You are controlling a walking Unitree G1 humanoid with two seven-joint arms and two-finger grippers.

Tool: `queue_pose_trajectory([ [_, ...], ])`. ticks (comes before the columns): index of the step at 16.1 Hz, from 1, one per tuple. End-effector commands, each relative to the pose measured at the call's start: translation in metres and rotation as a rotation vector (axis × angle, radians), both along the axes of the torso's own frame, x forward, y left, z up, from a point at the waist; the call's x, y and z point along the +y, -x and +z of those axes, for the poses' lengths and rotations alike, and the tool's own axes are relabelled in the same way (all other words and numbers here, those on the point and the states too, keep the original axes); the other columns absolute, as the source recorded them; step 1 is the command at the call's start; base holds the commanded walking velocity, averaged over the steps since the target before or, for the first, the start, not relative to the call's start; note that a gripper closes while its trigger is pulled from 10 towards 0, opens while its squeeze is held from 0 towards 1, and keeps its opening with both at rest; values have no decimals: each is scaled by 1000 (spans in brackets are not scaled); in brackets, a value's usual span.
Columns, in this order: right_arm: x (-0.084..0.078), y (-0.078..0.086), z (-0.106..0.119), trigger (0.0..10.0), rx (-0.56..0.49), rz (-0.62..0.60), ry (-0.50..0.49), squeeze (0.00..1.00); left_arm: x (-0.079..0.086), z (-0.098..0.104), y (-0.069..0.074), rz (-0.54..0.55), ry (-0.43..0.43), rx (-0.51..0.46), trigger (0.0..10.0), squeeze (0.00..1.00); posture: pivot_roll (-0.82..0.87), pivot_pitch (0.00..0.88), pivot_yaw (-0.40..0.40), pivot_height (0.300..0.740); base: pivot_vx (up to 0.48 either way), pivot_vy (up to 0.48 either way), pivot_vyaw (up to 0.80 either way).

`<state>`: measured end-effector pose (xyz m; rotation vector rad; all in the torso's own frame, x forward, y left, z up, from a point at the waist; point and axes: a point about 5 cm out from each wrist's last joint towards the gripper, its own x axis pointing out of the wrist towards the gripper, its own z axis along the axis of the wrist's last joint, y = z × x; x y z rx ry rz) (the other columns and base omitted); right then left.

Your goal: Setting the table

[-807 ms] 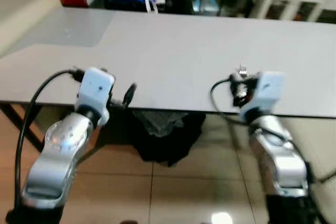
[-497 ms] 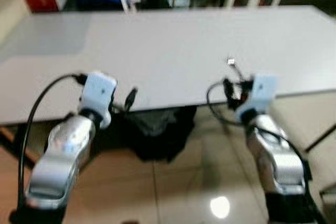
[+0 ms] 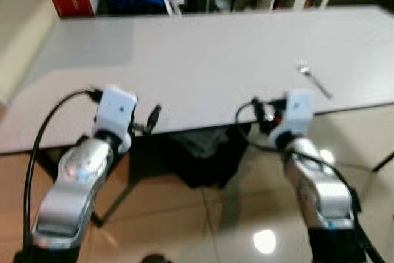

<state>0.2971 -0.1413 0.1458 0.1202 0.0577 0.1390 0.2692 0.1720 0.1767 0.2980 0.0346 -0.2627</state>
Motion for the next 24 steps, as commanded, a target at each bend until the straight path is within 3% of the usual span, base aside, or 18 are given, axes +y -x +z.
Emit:
queue_pose_trajectory([
  [1, 3, 1, 6, 10000, -29, 14, -38, 0, -1, 4, 3, 28, -4, -21, 10000, 0, 88, 6, -47, 740, 0, 480, 0],
  [3, 1, 3, 5, 10000, -18, -1, -78, 0, -2, 4, 5, 57, -1, -30, 10000, 0, 86, 0, -40, 740, 0, 480, 0],
  [9, 20, 6, 12, 10000, -74, 114, -78, 0, 5, 10, 0, 70, -25, -48, 10000, 0, 89, 0, -25, 740, 0, 480, -355],
  [13, 27, 11, 6, 10000, -61, 166, -72, 0, 13, 2, 13, 79, -56, -27, 10000, 0, 105, 0, -32, 740, 0, 480, 0],
  [14, 28, 14, 5, 10000, -64, 186, -79, 1000, 14, 2, 15, 77, -59, -17, 10000, 0, 110, 0, -30, 740, 0, 480, 0],
  [24, 24, 14, 10, 10000, -114, 160, -73, 1000, 10, 14, 9, 75, -52, -72, 10000, 0, 107, 0, -15, 740, 0, 480, 0],
])
